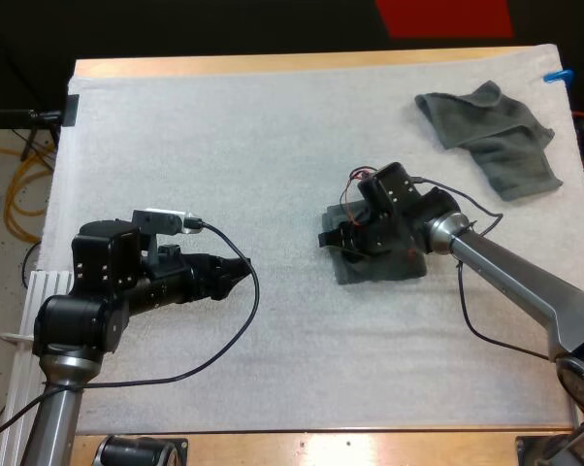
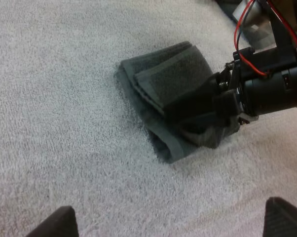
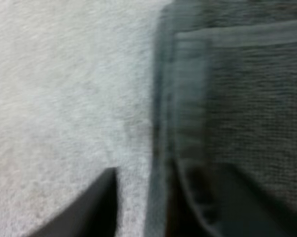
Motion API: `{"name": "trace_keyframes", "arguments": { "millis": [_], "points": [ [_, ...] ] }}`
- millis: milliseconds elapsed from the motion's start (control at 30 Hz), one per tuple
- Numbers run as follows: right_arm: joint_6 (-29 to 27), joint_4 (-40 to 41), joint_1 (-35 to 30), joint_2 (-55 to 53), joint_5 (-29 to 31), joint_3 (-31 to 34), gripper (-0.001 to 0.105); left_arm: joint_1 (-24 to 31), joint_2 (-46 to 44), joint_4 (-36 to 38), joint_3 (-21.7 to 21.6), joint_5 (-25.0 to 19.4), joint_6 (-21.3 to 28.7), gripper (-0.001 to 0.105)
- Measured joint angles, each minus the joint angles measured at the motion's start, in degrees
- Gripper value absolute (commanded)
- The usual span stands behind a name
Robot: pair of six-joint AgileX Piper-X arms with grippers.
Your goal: Pick towel from pile fold and stack
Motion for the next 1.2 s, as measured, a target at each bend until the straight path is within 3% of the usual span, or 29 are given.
{"name": "trace_keyframes", "arguments": {
  "millis": [67,233,300,500,767,900,1000,1200],
  "points": [
    [-1.4,0.0,0.0,-0.7,-0.4,0.0,0.075,0.0,0.0,0.0,0.0,0.0,0.2,0.072],
    [-6.1,2.2,0.0,-5.8,0.8,0.0,0.055,0.0,0.0,-0.3,0.0,0.0,0.2,0.072],
    [-6.4,3.8,0.0,-8.7,0.8,0.0,0.051,0.0,0.1,-0.8,0.0,0.0,0.4,0.072],
    [-7.6,10.4,0.0,-18.8,3.3,0.0,0.051,0.0,3.4,-4.8,0.0,1.0,-0.9,0.072],
    [-10.4,16.6,0.0,-32.7,7.8,0.0,0.051,-0.3,10.8,-12.7,0.0,3.4,-8.1,0.073],
    [-10.4,19.3,0.0,-38.7,10.8,0.0,0.062,-4.2,14.5,-16.3,0.0,3.0,-9.9,0.073],
    [-10.4,21.9,0.0,-42.3,13.3,0.0,0.075,-9.3,17.9,-19.4,0.0,-1.1,-12.1,0.073],
    [-9.5,29.9,0.0,-48.0,17.5,0.0,0.077,-16.3,26.7,-29.6,0.0,-6.2,-18.5,0.073]
  ]
}}
